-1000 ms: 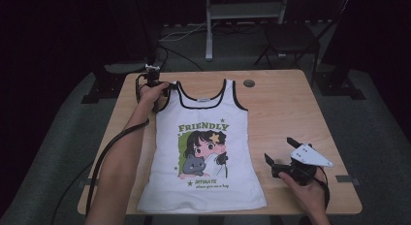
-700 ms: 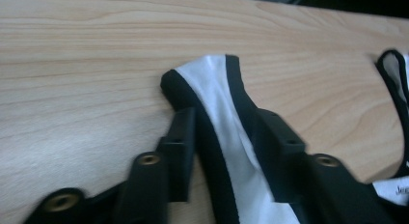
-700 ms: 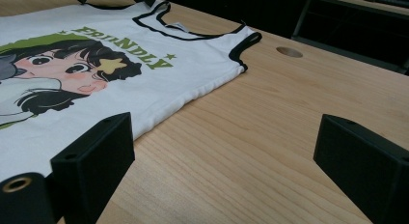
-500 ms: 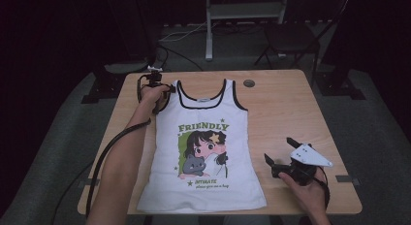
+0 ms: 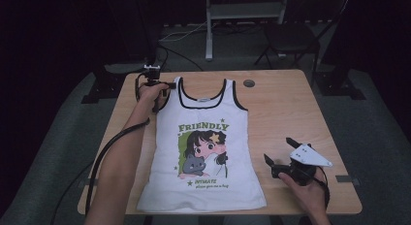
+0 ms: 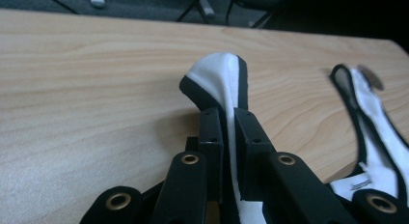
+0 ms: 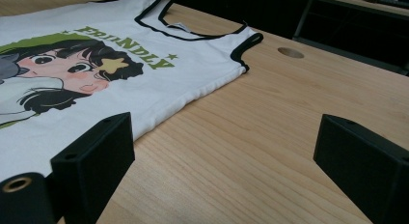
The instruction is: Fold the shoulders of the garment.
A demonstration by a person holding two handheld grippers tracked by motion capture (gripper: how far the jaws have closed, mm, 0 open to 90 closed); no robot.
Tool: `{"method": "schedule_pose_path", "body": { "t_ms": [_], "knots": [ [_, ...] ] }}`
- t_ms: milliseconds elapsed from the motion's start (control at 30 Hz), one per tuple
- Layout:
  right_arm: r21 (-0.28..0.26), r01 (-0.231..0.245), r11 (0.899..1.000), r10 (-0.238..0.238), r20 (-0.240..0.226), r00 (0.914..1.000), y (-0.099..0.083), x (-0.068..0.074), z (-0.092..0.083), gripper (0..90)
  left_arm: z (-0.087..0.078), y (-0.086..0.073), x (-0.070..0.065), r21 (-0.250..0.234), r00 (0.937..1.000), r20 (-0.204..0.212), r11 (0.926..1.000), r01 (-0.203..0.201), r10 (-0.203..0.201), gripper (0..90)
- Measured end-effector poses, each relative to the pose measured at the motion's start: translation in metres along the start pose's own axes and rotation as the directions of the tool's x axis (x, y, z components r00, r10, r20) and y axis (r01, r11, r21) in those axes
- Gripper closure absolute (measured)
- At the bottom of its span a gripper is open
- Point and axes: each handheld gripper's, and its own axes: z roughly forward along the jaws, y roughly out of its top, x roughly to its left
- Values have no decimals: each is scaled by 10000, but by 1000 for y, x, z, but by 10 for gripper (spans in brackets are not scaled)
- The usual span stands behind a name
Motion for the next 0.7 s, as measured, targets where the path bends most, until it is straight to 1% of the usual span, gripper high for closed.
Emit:
{"method": "schedule_pose_path", "body": {
  "t_ms": [33,167,200,267,300,333,367,400,467,533,633,667,700],
  "knots": [
    [1,5,10000,-5,-2,10000,0,0,0,66,-1,0,0,-100,10000,19,9999,-29,29,833],
    [-2,24,10000,-24,-18,10000,0,0,0,66,-8,-2,-6,-558,9995,303,9984,-43,60,832],
    [0,32,10000,-32,-26,10000,0,0,0,66,-11,-3,-9,-702,9994,305,9974,-144,166,832],
    [10,49,10000,-49,-30,10000,0,0,0,66,-15,-5,-12,-776,9989,305,9964,-328,353,831],
    [10,53,10000,-53,-34,10000,0,1,0,66,-19,-7,-17,-945,9980,428,9946,-428,470,831],
    [10,53,10000,-53,-34,10000,0,1,0,66,-19,-7,-17,-945,9980,428,9946,-428,470,831],
    [1,53,10000,-53,-39,10000,0,1,0,66,-23,-8,-20,-1073,9975,511,9933,-427,484,831],
    [-4,86,10000,-86,-47,10000,0,0,0,66,-27,-9,-23,-1164,9969,490,9916,-556,616,831],
    [-8,63,10000,-63,-54,10000,0,1,0,66,-34,-12,-29,-1182,9946,341,9885,-938,984,831],
    [-9,69,10000,-69,-67,10000,0,1,0,66,-41,-16,-36,-1249,9917,387,9852,-1171,1228,831],
    [-8,86,10000,-86,-76,9999,0,1,0,67,-49,-24,-47,-1305,9890,319,9816,-1392,1445,828],
    [8,108,9999,-108,-86,9999,0,1,0,66,-54,-30,-54,-1354,9868,221,9784,-1562,1605,827],
    [16,117,9999,-117,-91,9999,0,1,0,67,-57,-33,-58,-1423,9861,206,9768,-1601,1646,826]
  ]
}}
